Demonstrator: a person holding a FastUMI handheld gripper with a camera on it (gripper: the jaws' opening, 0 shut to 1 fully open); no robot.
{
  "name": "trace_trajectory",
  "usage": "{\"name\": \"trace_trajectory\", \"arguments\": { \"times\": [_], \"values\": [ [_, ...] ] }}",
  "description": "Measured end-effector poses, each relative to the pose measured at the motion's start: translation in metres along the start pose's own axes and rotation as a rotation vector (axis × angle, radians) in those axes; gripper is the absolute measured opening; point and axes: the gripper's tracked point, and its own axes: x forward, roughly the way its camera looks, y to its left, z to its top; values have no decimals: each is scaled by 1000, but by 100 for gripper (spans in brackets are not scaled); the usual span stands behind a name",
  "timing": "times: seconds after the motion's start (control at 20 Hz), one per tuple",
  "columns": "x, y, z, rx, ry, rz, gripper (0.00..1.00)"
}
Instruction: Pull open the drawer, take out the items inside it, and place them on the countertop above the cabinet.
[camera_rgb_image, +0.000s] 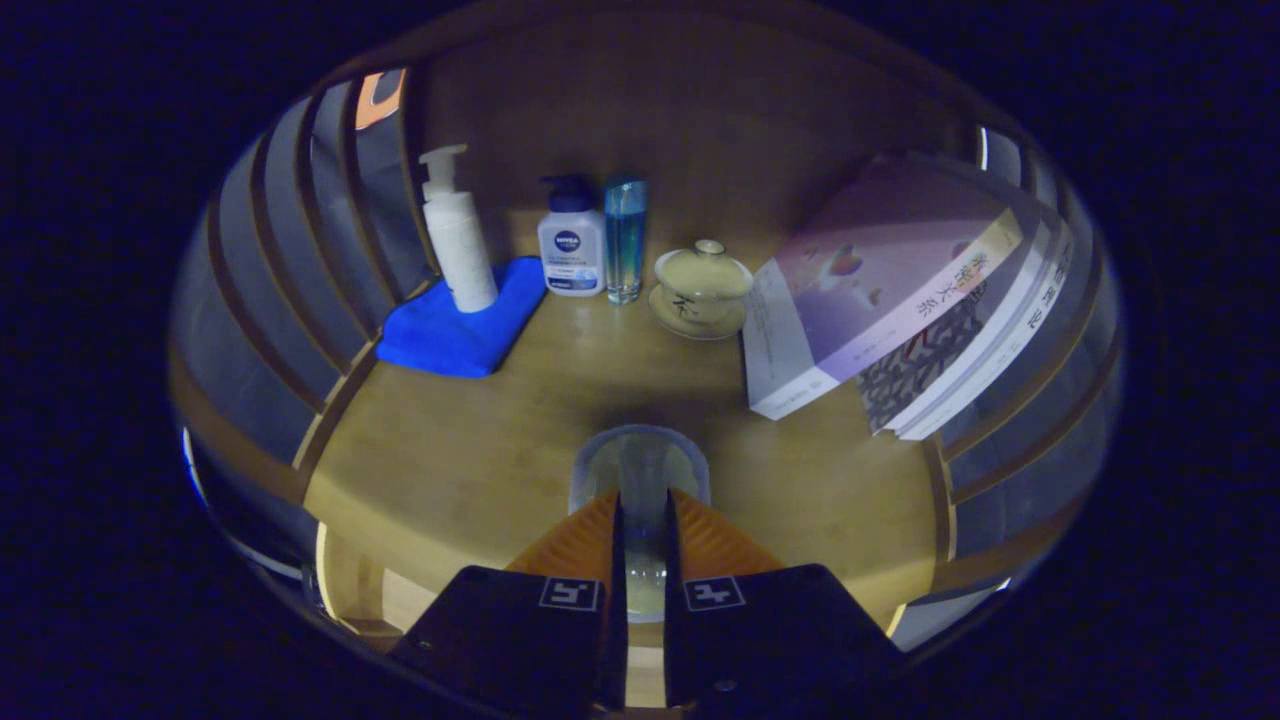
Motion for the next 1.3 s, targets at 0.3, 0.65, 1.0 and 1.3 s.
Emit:
{"name": "trace_trajectory", "arguments": {
  "times": [0.3, 0.65, 1.0, 1.3],
  "values": [
    [2, 1, 3, -6, -17, 4, 32],
    [-50, -3, -9, -14, -139, 34, 55],
    [-111, 5, -50, -40, -264, 132, 78],
    [-182, 22, -128, -90, -375, 274, 79]
  ]
}}
